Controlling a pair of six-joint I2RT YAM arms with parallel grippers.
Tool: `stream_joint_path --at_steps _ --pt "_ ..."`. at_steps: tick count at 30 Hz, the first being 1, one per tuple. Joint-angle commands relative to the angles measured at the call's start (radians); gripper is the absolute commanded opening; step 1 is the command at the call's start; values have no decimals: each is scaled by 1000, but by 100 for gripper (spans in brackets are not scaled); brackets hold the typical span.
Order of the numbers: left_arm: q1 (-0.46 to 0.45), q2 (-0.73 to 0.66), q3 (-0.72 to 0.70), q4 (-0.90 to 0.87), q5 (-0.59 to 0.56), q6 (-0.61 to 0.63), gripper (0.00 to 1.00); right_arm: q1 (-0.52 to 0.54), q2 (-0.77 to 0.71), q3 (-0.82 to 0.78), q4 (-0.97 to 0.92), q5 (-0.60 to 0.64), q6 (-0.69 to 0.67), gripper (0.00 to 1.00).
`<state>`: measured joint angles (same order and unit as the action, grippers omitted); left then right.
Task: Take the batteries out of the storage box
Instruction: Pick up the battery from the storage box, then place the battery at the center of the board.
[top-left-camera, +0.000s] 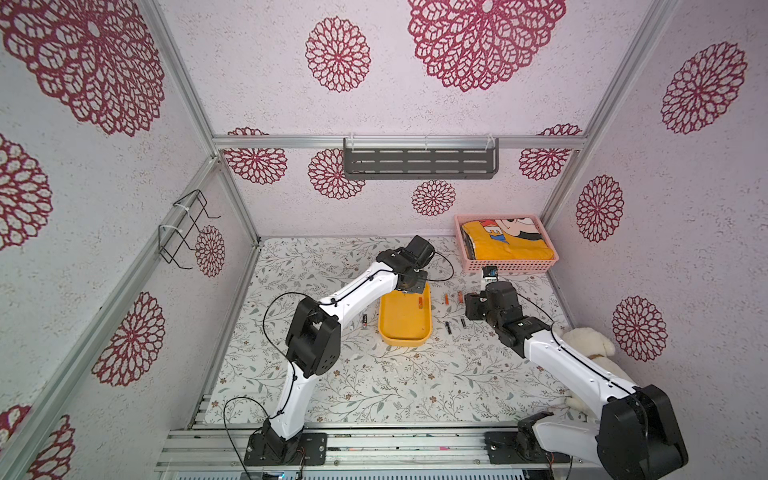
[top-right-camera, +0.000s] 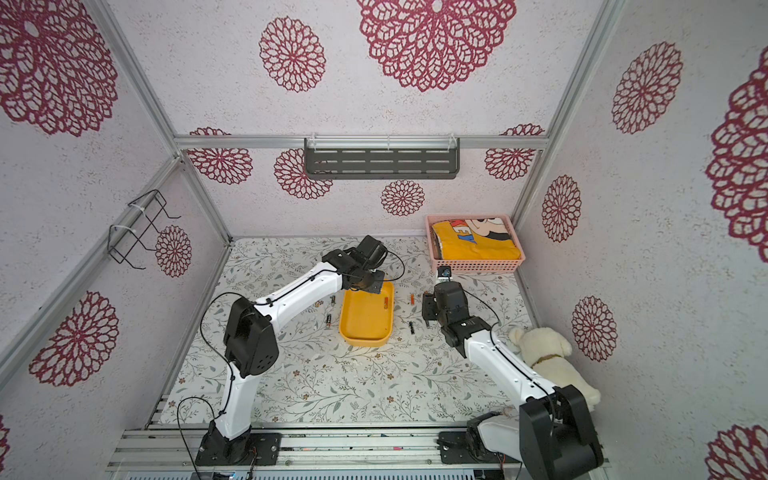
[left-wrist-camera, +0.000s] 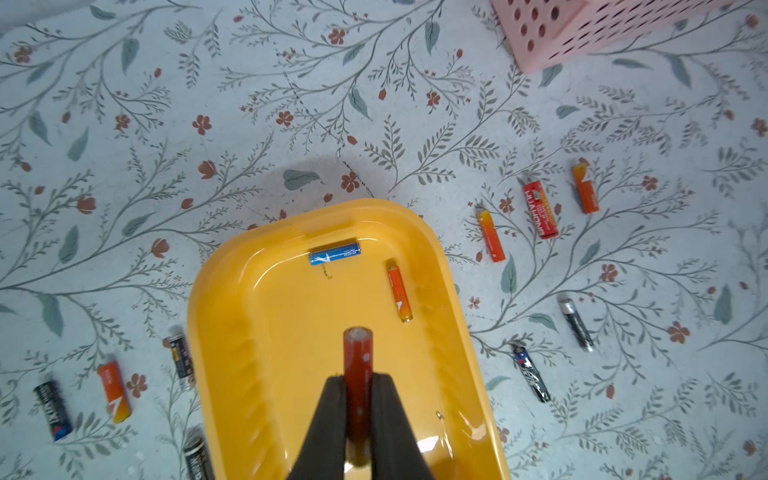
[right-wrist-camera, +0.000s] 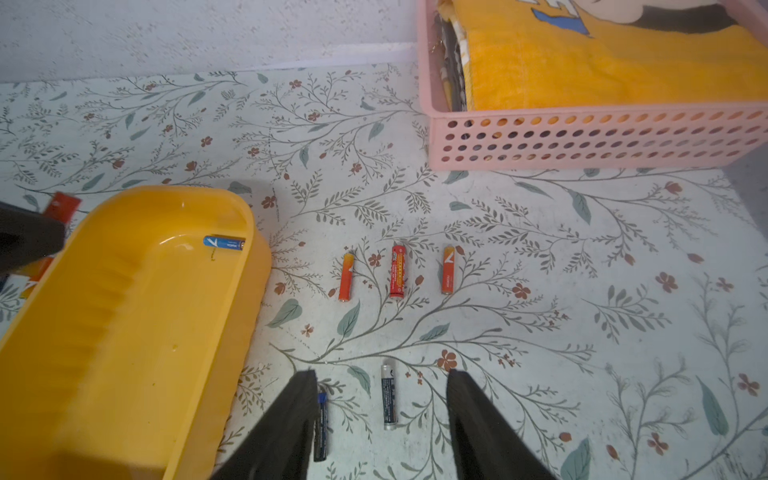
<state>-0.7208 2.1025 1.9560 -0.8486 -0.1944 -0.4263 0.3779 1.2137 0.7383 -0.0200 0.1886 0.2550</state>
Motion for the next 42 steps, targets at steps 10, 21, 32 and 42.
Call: stream_joint_path --at_steps 10,21,32,42 --pt "144 -496 -557 126 -33 -151 0 24 -46 -29 171 -144 -43 57" --pt "334 -710 -997 291 84 -197 0 125 55 3 199 -107 -69 58" --pt "323 -478 -978 362 119 -150 0 154 102 34 180 -95 -74 58" --pt "278 -332 -836 274 89 -122 1 174 128 72 142 -76 -85 59"
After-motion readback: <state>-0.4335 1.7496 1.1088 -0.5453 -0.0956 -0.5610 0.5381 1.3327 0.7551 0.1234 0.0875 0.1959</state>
